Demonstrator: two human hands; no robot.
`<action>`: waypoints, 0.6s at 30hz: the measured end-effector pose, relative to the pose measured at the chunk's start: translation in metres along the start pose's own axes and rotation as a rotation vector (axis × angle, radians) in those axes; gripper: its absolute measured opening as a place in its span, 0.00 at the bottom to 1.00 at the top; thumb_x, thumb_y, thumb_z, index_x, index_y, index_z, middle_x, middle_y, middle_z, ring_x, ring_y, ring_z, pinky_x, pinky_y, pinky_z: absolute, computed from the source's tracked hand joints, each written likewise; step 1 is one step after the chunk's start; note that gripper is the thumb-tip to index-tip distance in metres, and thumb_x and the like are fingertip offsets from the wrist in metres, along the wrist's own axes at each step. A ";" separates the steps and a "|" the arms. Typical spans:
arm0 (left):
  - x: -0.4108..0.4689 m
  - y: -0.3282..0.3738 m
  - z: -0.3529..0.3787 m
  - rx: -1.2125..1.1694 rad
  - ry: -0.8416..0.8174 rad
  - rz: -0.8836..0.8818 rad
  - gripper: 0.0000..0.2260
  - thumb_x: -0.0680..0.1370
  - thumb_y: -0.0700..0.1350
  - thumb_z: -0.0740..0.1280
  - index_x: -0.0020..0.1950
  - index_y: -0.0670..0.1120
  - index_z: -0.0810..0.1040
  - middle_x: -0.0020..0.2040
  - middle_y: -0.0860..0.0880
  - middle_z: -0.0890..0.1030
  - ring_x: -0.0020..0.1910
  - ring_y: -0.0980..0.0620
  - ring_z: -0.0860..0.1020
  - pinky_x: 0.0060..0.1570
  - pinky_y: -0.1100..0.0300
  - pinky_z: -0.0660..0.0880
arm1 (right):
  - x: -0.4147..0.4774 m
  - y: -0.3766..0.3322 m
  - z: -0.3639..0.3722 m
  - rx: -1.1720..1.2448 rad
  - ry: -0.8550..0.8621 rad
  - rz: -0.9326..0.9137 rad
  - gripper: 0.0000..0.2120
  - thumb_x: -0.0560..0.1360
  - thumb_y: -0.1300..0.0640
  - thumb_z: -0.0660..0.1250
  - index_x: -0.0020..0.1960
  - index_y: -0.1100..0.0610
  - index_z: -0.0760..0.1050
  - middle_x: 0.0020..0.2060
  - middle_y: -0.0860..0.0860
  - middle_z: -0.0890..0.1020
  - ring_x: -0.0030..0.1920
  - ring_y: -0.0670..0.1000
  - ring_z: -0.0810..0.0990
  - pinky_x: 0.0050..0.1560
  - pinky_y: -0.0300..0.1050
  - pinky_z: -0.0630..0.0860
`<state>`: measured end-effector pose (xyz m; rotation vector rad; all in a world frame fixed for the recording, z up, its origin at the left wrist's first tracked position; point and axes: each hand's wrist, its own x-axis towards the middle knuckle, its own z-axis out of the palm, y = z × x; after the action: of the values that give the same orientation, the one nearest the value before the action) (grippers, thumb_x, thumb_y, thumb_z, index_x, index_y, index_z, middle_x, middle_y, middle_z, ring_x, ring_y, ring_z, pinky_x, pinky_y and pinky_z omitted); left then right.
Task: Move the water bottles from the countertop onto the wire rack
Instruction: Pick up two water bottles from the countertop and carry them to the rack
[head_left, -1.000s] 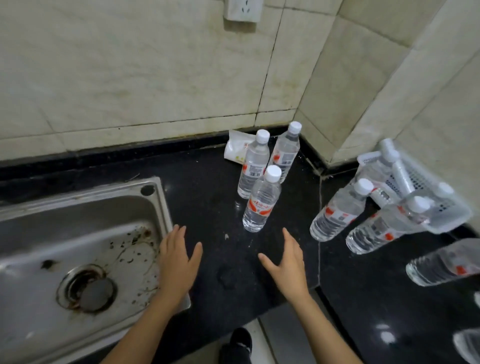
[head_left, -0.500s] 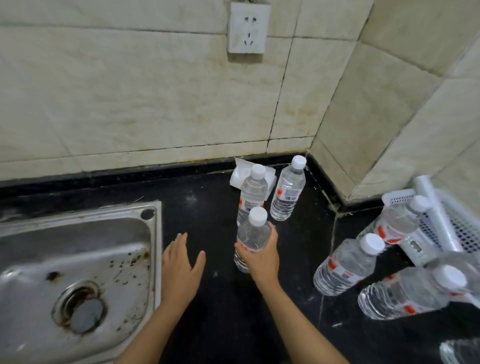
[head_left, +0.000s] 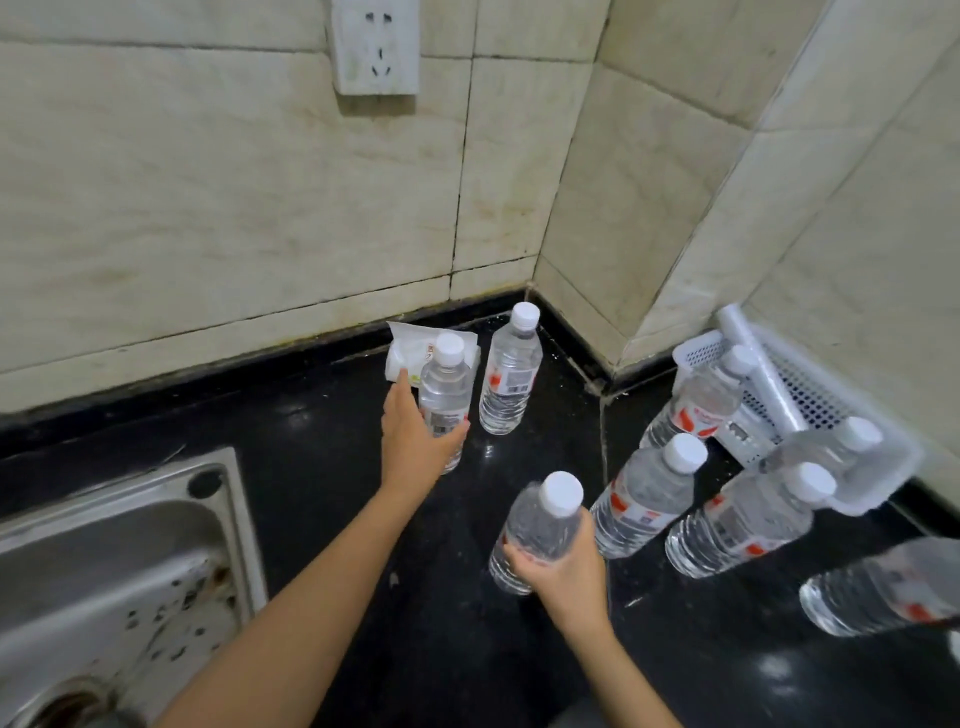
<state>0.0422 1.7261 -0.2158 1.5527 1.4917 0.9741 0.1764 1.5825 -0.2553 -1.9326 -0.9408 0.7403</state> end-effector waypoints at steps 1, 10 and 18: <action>0.007 0.007 0.004 -0.043 0.024 0.020 0.45 0.65 0.48 0.75 0.74 0.48 0.51 0.73 0.43 0.60 0.71 0.44 0.61 0.69 0.43 0.62 | -0.002 0.003 -0.003 0.010 0.015 0.008 0.35 0.53 0.47 0.78 0.56 0.48 0.67 0.50 0.48 0.81 0.51 0.51 0.80 0.54 0.51 0.76; 0.039 0.012 0.020 -0.006 0.017 0.004 0.33 0.65 0.44 0.74 0.67 0.45 0.64 0.63 0.42 0.70 0.60 0.42 0.72 0.59 0.44 0.71 | -0.005 0.007 -0.009 -0.007 0.030 -0.004 0.31 0.56 0.55 0.79 0.50 0.42 0.64 0.44 0.37 0.77 0.45 0.41 0.77 0.47 0.37 0.71; 0.013 -0.010 -0.018 -0.117 -0.298 0.094 0.26 0.62 0.42 0.75 0.56 0.50 0.69 0.52 0.51 0.76 0.48 0.54 0.75 0.43 0.65 0.68 | -0.002 0.004 -0.009 0.026 0.032 -0.012 0.30 0.55 0.53 0.79 0.49 0.40 0.66 0.46 0.37 0.77 0.47 0.38 0.78 0.50 0.39 0.71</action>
<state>0.0220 1.7398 -0.2174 1.6149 1.1446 0.8241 0.1835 1.5752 -0.2537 -1.9087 -0.9187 0.7097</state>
